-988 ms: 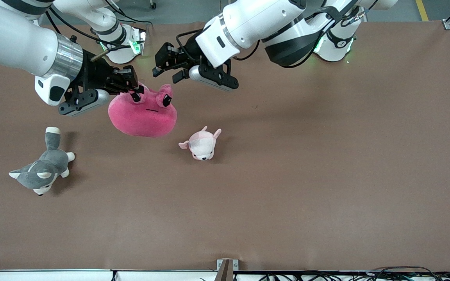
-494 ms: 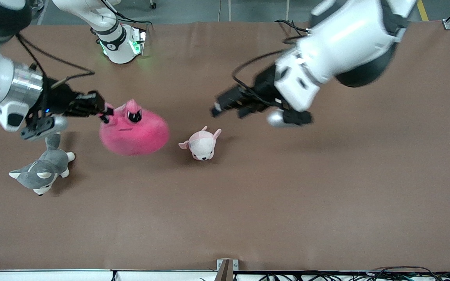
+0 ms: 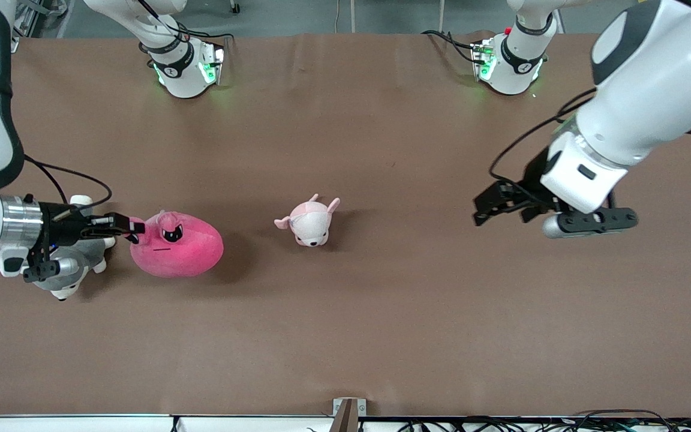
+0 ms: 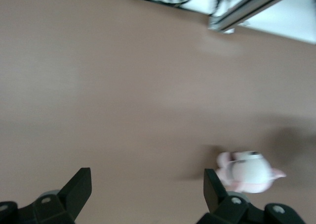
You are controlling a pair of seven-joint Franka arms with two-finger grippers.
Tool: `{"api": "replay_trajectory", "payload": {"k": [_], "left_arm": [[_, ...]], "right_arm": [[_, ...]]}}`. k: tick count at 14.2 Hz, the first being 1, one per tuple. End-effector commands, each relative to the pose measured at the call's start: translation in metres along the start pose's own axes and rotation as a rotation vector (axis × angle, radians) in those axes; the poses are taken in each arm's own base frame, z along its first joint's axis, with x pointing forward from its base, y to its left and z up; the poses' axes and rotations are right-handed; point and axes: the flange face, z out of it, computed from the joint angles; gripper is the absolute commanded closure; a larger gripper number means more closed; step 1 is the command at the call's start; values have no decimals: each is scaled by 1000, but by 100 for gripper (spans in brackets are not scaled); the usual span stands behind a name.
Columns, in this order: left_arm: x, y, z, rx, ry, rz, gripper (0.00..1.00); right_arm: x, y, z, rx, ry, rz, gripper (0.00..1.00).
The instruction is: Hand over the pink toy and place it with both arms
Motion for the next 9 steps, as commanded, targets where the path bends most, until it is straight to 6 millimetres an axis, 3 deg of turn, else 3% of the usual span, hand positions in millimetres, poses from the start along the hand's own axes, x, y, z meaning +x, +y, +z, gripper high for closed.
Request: {"api": "replay_trajectory", "payload": {"k": [1,5,9], "left_arm": [[-4,-59,-27,96,-24,73,0],[-23,-128,-48,184,-51,98,0],[-40,-177,-65,190,-82,136,0]], "right_arm": [[11,24,7,52,-8,-4,99],[16,35,25,106,-31,9,99],[21,55,43,122,-62,35,99]]}}
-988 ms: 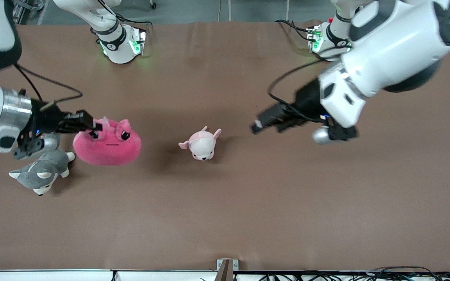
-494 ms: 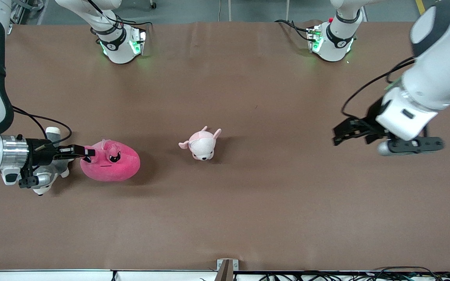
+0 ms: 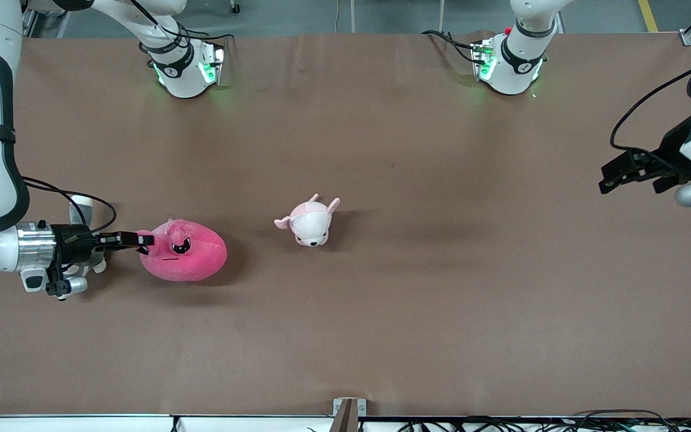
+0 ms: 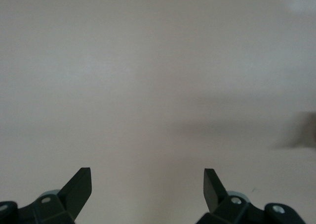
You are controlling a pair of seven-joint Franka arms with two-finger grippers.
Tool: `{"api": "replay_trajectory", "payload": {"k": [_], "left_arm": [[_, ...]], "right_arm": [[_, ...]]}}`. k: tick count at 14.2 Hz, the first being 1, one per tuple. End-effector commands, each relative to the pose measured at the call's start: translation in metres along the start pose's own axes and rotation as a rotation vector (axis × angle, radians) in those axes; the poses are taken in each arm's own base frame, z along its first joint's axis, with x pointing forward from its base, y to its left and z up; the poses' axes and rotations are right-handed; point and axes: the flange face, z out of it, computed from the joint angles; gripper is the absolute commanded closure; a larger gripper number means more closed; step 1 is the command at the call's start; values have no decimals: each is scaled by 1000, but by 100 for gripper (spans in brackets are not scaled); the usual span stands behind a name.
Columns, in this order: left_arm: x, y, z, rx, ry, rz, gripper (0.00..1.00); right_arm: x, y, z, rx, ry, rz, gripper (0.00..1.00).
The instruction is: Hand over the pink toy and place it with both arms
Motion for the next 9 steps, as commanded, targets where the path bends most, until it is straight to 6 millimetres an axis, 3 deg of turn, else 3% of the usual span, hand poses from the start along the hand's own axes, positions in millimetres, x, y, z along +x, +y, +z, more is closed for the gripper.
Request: {"api": "replay_trajectory", "payload": {"k": [1,5,9], "left_arm": [[-23,-24,-11,11,-11,34,0],[-27,-81,-28,5,14,58,0],[-20,-87,-23,-7,14,48,0]], "right_arm": [[6,11,9,40,-23,-5,99],[11,27,24,46,-46,-37,99],[13,37,30,55,-52,-26,99]]}}
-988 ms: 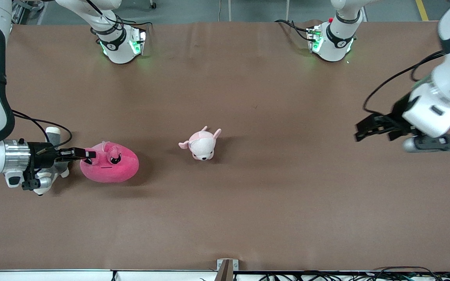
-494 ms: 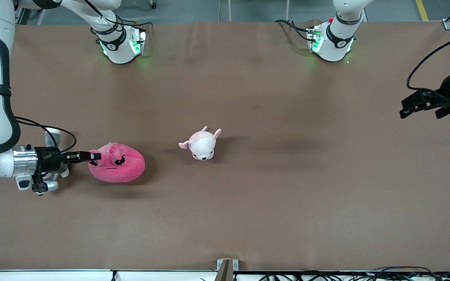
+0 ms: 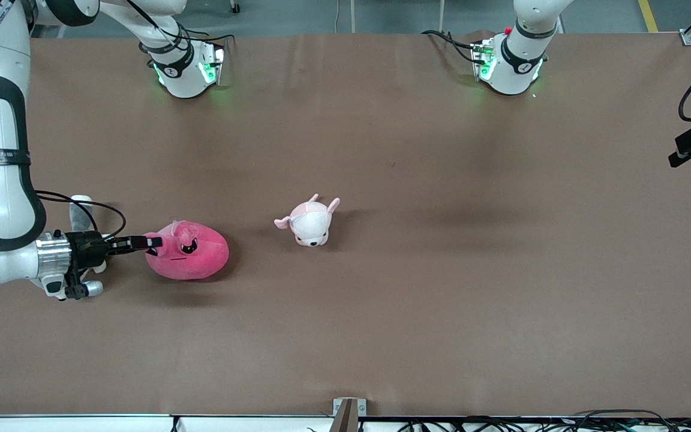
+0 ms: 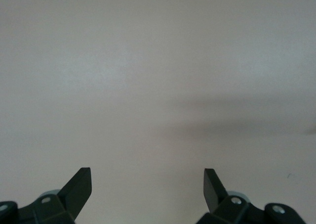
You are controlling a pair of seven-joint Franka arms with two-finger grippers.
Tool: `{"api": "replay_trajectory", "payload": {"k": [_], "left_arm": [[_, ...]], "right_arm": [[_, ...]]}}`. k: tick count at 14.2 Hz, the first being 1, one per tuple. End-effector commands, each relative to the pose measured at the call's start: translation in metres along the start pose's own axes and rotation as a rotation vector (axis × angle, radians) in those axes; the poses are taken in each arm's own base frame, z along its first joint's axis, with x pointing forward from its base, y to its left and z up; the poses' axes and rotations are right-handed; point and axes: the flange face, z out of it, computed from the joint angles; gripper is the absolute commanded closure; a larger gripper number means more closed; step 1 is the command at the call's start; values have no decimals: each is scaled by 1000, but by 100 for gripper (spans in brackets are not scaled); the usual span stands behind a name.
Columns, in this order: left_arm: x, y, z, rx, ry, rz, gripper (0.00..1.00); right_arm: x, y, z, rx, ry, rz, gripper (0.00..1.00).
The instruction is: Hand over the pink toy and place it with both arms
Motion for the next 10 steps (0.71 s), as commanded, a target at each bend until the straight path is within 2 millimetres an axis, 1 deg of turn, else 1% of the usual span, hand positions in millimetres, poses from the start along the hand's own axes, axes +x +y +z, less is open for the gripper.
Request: {"api": "replay_trajectory", "payload": {"k": [1,2,3,5,6,7,8,9,10], "left_arm": [[3,6,-11,-12,26,12,0],[4,6,-12,-7,31,10,0],[6,4,-8,-12,30,10,0],[7,1,-5,-15,25,6,0],[8,0,-8,-11,31,6,0],[9,-2,-12,-3,39,6,0],[11,-5,-10,-4,37,5,0],[11,-4,-11,-2,39,7,0],[11,-5,-11,0,38,5,0]], "right_arm": [[2,4,-2,35,0,-13,99],[2,5,0,35,-5,-11,99],[1,9,6,42,-26,-5,99],[0,12,11,48,-41,1,99],[1,13,13,49,-45,1,98],[1,15,14,50,-46,1,90],[1,15,14,48,-46,13,38],[1,17,11,48,-39,12,2],[-1,17,2,38,-25,6,0]]}}
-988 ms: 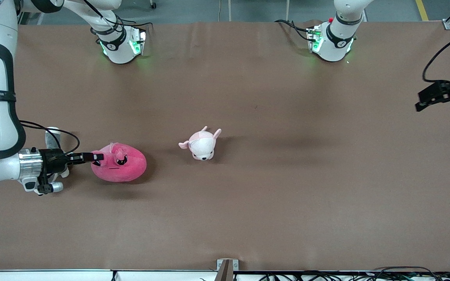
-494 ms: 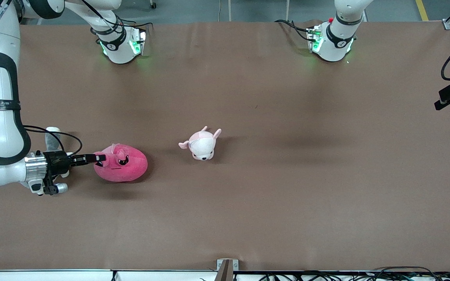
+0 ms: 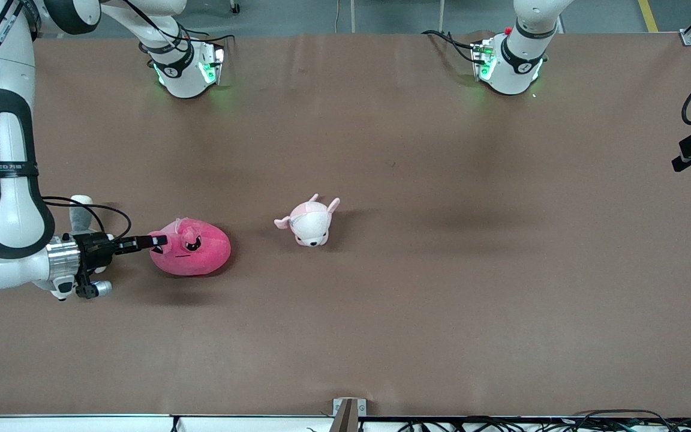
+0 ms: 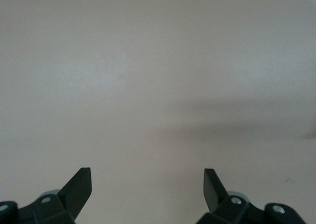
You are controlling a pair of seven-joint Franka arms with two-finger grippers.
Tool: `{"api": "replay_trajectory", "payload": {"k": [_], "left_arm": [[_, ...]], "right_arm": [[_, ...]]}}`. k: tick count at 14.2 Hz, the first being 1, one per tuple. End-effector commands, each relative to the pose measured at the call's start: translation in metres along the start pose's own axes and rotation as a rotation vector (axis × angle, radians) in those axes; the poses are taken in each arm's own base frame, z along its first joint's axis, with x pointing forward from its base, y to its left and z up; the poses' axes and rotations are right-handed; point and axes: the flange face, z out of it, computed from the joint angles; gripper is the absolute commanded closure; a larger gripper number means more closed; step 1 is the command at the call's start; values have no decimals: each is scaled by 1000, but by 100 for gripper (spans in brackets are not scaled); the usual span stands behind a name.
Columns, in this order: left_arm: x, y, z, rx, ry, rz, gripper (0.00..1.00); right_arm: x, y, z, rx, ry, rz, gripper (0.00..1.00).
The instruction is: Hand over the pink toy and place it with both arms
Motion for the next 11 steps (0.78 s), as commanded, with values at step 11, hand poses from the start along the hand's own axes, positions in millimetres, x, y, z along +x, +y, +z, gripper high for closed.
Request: {"api": "replay_trajectory", "payload": {"k": [11], "left_arm": [[6,5,-3,1,9,16,0]], "right_arm": [[-104,-100,-166,-466,188,-65,0]]}}
